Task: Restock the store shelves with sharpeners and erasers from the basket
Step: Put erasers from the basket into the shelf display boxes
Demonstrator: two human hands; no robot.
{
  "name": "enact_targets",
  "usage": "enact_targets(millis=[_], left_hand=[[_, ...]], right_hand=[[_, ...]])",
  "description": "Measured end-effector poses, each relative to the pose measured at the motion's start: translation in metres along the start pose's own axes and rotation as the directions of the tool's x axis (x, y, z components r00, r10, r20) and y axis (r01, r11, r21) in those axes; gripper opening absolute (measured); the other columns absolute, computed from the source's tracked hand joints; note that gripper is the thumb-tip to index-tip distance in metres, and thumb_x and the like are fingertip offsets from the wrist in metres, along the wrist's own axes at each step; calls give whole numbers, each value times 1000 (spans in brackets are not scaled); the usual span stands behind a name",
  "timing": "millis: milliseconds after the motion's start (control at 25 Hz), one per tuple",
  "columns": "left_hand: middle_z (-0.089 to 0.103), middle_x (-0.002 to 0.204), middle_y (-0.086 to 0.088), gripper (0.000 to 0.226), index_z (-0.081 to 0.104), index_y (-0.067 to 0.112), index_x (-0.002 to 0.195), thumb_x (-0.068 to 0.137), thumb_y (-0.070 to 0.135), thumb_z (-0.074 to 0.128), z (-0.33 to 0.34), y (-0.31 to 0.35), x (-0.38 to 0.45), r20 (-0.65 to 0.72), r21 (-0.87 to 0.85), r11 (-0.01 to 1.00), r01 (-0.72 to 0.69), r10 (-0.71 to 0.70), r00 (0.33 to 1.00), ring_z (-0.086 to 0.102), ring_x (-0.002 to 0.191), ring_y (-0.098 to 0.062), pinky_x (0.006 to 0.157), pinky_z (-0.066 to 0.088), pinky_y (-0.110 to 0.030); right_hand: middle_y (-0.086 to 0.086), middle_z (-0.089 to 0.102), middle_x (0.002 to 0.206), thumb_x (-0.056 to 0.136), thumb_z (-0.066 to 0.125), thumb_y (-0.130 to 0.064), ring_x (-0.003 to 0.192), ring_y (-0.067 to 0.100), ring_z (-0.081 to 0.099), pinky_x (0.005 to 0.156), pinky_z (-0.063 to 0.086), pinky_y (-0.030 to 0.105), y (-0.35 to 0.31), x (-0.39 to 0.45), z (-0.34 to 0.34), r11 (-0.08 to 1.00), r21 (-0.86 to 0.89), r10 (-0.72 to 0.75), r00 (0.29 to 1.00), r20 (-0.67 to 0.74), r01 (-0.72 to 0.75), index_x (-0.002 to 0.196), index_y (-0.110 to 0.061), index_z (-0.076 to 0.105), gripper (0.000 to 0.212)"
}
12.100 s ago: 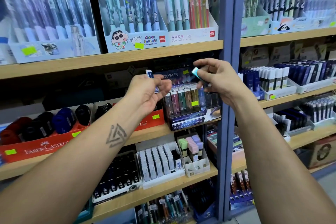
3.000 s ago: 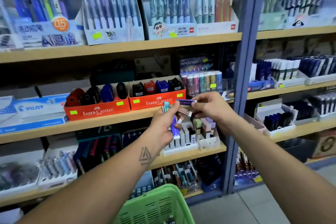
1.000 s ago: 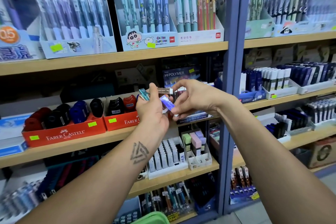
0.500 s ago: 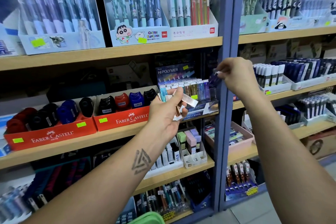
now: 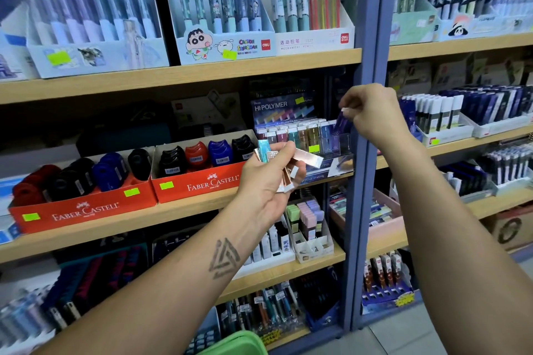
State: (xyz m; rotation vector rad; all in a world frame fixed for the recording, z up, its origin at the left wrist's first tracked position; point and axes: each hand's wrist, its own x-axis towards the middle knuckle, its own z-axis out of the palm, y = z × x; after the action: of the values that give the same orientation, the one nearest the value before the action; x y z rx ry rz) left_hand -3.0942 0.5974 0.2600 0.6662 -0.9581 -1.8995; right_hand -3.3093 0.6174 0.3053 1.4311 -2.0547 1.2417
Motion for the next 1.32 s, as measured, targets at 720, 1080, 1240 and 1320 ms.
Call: enact_targets(millis=[720, 1080, 1240, 1320], left_hand=[[68, 98, -21, 13, 64, 4, 103, 91, 4, 68, -4, 6, 5, 15, -111, 989, -102, 105, 994, 65, 68, -21, 52, 56, -24], [66, 97, -28, 44, 54, 18, 119, 92, -15, 47, -16, 17, -1, 76, 67, 997, -28, 23, 997, 58, 62, -19, 49, 49, -21], [66, 86, -26, 17, 53, -5, 100, 89, -17, 48, -16, 12, -3, 117, 141, 989, -43, 27, 993, 58, 61, -19, 47, 45, -21], [66, 82, -24, 15, 55, -7, 99, 90, -17, 48, -17, 9, -2, 122, 158, 986, -47, 28, 992, 60, 60, -19, 47, 46, -21]], right_hand=[[19, 75, 84, 84, 78, -23, 78, 31, 73, 75, 61, 38, -56, -32, -18, 859, 475, -188, 743, 643, -194, 99, -4, 70, 25], [-3, 72, 77, 86, 74, -5, 69, 6, 64, 75, 53, 31, -16, -9, 8, 920, 387, 34, 997, 71, -59, 96, -16, 70, 15], [-4, 71, 75, 83, 80, -9, 75, 9, 68, 77, 55, 24, -22, -12, 10, 940, 341, -9, 996, 94, -24, 88, -16, 71, 12], [-2, 72, 78, 83, 80, -8, 78, 11, 70, 80, 55, 21, -25, -13, 12, 952, 305, -34, 994, 103, 1, 88, -15, 75, 10]])
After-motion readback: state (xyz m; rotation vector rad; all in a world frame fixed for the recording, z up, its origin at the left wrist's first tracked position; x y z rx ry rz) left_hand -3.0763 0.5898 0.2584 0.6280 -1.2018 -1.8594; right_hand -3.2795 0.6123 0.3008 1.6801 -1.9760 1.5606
